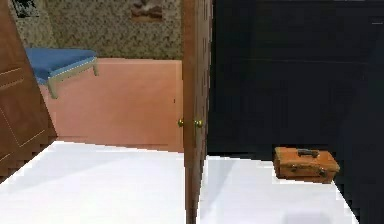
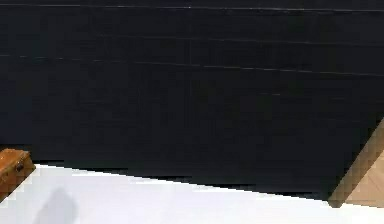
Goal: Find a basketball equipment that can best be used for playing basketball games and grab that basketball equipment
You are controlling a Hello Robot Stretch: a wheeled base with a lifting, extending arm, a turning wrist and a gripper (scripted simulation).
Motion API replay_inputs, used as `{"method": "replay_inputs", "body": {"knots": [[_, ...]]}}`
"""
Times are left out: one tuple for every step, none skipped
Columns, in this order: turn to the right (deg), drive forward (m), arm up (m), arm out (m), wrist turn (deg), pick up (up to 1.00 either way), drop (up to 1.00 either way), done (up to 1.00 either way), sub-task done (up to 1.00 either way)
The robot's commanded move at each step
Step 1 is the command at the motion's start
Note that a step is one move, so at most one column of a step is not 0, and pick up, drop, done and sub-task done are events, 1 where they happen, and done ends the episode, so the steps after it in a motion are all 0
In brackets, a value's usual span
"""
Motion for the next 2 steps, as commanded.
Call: {"method": "replay_inputs", "body": {"knots": [[-42.0,0.0,0.0,0.0,0.0,0.0,0.0,0.0,0.0],[0.0,0.8,0.0,0.0,0.0,0.0,0.0,0.0,0.0]]}}
